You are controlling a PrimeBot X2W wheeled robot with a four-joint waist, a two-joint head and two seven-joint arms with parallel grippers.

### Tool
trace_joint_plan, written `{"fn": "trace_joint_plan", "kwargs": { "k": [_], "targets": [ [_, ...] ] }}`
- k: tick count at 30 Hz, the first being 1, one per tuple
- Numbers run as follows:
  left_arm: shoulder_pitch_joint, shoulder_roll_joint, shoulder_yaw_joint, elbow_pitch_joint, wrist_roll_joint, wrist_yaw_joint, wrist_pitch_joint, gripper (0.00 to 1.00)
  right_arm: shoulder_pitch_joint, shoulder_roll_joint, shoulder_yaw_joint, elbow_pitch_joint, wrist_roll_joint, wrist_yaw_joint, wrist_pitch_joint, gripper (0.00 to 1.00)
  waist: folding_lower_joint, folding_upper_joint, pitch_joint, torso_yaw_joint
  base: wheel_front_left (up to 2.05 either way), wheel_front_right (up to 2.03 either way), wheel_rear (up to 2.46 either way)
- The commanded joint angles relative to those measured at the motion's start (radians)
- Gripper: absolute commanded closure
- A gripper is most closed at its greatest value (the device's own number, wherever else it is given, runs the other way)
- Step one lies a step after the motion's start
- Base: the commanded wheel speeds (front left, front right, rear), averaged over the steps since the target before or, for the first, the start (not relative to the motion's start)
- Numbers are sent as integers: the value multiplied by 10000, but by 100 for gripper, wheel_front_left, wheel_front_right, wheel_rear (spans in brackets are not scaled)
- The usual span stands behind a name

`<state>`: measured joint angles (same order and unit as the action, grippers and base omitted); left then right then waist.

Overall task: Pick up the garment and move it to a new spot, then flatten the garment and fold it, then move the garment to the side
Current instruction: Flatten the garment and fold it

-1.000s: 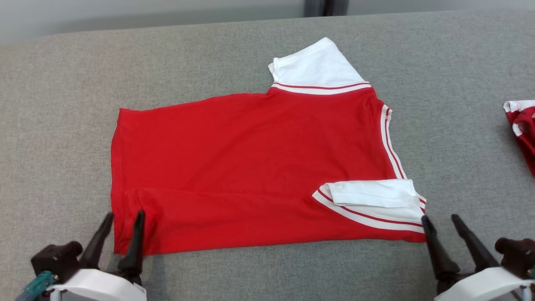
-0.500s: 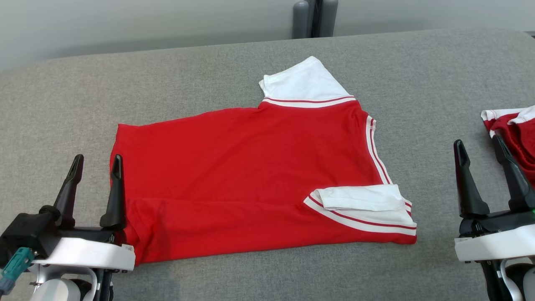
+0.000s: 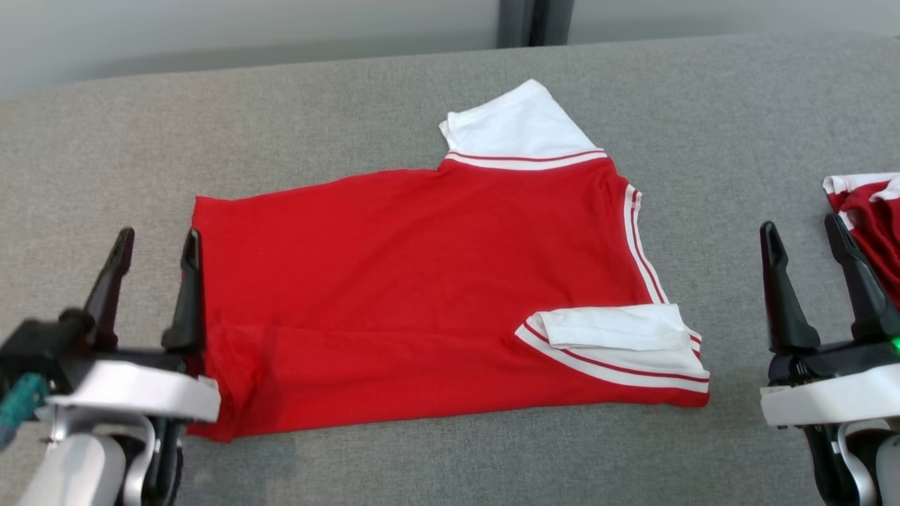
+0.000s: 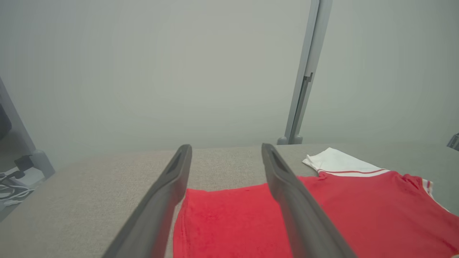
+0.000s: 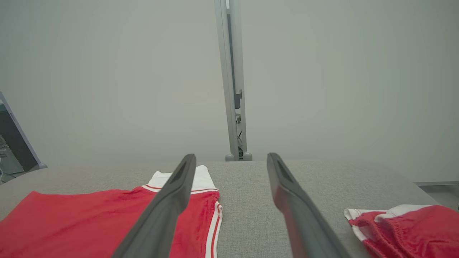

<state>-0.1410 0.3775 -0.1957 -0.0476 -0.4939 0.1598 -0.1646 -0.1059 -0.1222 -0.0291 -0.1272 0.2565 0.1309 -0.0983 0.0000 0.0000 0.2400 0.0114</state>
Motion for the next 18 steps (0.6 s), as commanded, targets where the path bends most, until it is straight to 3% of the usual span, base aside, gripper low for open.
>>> {"fn": "trace_joint_plan", "kwargs": {
  "k": [1,6,18],
  "targets": [
    [-509,69,99,312,-161,-35,212,0,-227,-1,63,-21,113,-4,-74,0,0,0,255,-129,0,0,0],
    [-1478,206,284,1336,-570,-330,662,0,-558,63,247,82,169,-4,-118,0,0,0,818,-390,0,0,0],
    [-4025,822,346,5793,-1580,-1973,1733,0,-1415,197,821,853,330,-4,-579,0,0,0,2213,-1090,0,0,0]
  ]
}}
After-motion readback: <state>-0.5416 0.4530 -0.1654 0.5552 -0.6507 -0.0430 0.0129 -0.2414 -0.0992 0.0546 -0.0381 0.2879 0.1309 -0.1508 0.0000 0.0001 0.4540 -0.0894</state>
